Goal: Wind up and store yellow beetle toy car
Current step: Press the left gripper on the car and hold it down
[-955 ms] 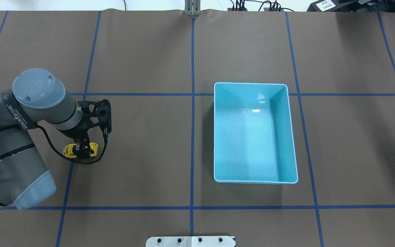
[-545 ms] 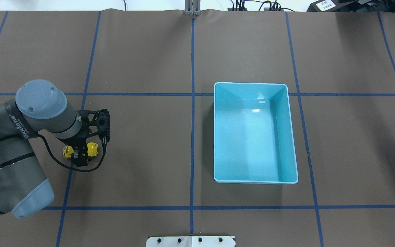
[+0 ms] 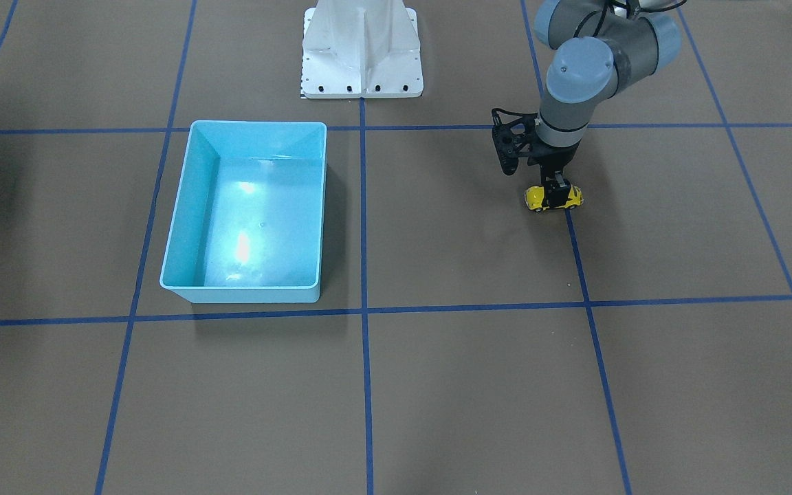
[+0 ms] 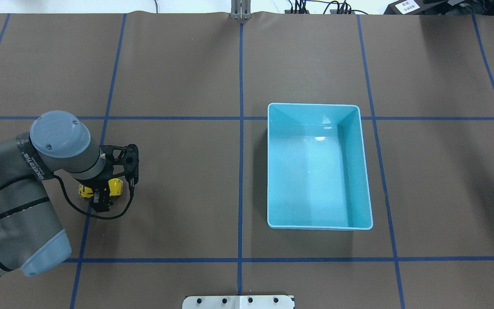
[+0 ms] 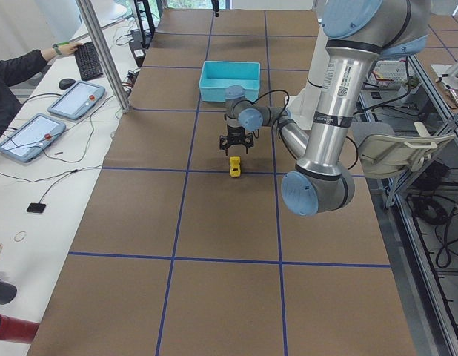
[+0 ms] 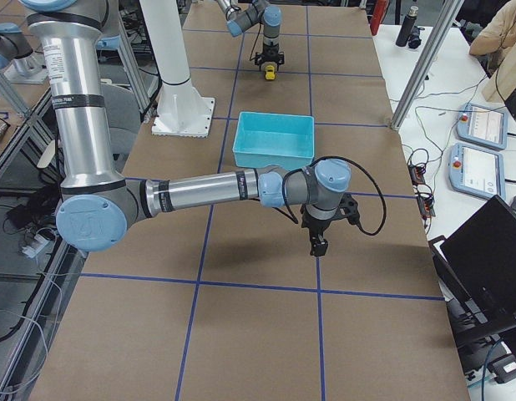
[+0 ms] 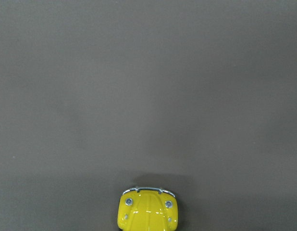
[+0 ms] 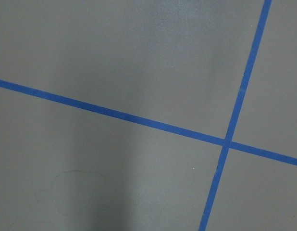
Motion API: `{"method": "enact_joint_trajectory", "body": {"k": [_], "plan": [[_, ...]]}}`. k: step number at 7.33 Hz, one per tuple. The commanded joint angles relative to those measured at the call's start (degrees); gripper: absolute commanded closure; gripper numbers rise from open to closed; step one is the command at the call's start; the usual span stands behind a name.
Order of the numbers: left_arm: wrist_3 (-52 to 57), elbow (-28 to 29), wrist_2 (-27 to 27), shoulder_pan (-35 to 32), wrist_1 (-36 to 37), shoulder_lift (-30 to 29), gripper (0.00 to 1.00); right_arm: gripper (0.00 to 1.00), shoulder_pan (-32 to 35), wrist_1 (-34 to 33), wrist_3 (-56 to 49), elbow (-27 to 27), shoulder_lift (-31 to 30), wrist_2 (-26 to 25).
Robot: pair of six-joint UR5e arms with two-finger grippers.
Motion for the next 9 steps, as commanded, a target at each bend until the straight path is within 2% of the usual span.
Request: {"method": "enact_joint_trajectory", "body": {"k": [1, 9], "plan": [[0.0, 2.1, 0.0, 0.0, -1.9, -0.4, 0.00, 0.00, 0.1, 0.0, 0.2, -0.4, 1.0, -0.2], [-0.1, 3.3, 0.0, 0.0, -2.3, 0.1, 0.00, 0.00, 0.0, 1.0, 0.2, -1.3, 1.3, -0.3]]}}
